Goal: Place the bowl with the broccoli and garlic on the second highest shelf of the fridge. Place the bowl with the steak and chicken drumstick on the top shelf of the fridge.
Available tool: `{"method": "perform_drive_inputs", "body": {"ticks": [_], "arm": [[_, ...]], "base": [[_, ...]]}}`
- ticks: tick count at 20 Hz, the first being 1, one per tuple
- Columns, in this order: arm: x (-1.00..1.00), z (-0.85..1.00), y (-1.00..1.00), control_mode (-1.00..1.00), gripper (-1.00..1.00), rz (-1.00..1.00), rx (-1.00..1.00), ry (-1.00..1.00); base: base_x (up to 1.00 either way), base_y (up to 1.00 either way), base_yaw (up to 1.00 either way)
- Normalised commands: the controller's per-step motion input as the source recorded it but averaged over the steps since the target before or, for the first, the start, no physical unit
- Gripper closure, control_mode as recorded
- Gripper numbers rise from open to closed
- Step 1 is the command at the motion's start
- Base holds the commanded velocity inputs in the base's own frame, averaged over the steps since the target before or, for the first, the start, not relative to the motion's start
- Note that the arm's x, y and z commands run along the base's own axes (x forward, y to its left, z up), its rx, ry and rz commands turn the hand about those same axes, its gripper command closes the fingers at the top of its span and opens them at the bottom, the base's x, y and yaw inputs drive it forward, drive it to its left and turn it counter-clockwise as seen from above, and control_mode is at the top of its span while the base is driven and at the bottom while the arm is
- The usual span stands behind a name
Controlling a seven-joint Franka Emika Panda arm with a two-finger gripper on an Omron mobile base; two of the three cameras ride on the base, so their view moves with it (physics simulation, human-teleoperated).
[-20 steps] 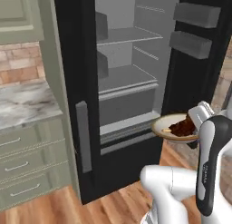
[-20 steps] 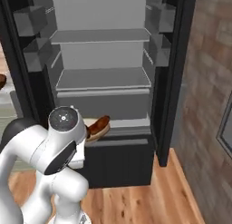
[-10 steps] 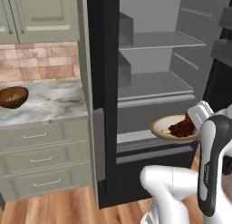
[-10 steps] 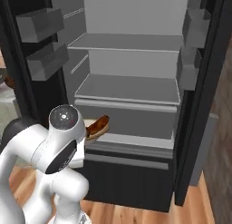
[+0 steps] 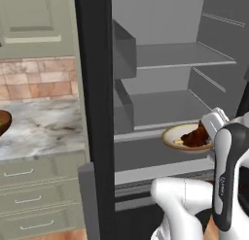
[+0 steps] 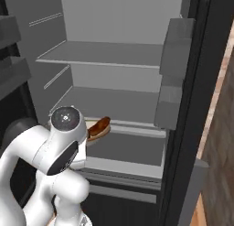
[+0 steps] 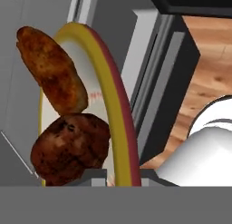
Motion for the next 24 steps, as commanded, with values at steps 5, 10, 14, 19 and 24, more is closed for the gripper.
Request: {"method": "perform_drive_inputs", "body": {"ticks": [5,10,14,19,24], "arm": [[0.00,0.00,0.00,1.00,1.00,0.00,0.00,0.00],[-0.27,0.31,0.00,-1.00,1.00,-0.06,0.00,-0.03],[-0.42,0.73,-0.01,-1.00,1.00,-0.13,0.00,-0.14],[-0.33,0.99,-0.02,-1.00,1.00,-0.10,-0.02,-0.22],[0.00,1.00,0.00,-1.00,1.00,-0.03,-0.01,-0.29]], "base": [[0.75,-0.01,0.00],[0.00,0.00,0.00],[0.00,0.00,0.00],[0.00,0.00,0.00],[0.00,0.00,0.00]]}}
